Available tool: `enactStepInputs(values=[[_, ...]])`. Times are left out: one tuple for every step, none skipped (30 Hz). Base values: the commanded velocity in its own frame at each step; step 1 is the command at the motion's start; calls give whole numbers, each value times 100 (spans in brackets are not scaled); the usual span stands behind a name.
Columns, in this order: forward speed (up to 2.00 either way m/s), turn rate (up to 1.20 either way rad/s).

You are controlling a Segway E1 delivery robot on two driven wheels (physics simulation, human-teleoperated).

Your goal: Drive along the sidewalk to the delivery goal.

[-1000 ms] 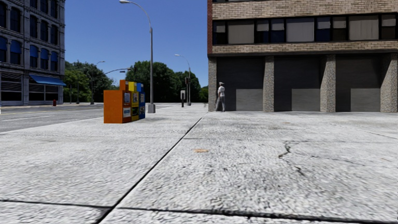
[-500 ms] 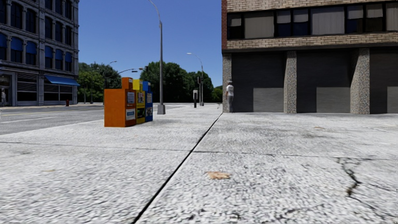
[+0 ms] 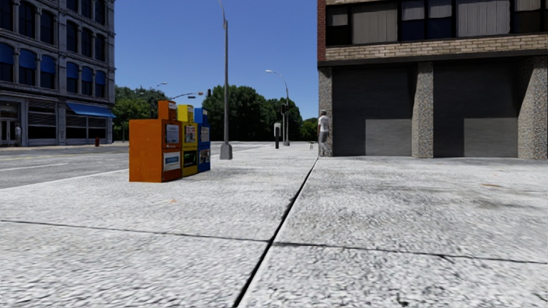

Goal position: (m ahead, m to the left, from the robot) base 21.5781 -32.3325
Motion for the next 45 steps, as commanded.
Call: enactStepInputs(values=[[200, 0], [200, 0], [200, 0], [200, 0], [200, 0], [200, 0], [200, 0], [200, 0], [200, 0], [200, 0], [200, 0], [200, 0], [200, 0], [200, 0], [200, 0], [200, 0], [200, 0], [200, 0], [200, 0], [200, 0], [200, 0], [200, 0], [200, 0], [200, 0], [200, 0], [200, 0], [200, 0], [200, 0], [200, 0], [200, 0], [200, 0], [200, 0], [200, 0], [200, 0], [200, 0], [200, 0], [200, 0], [200, 0], [200, 0], [200, 0], [200, 0], [200, 0], [200, 0], [200, 0], [200, 0]])
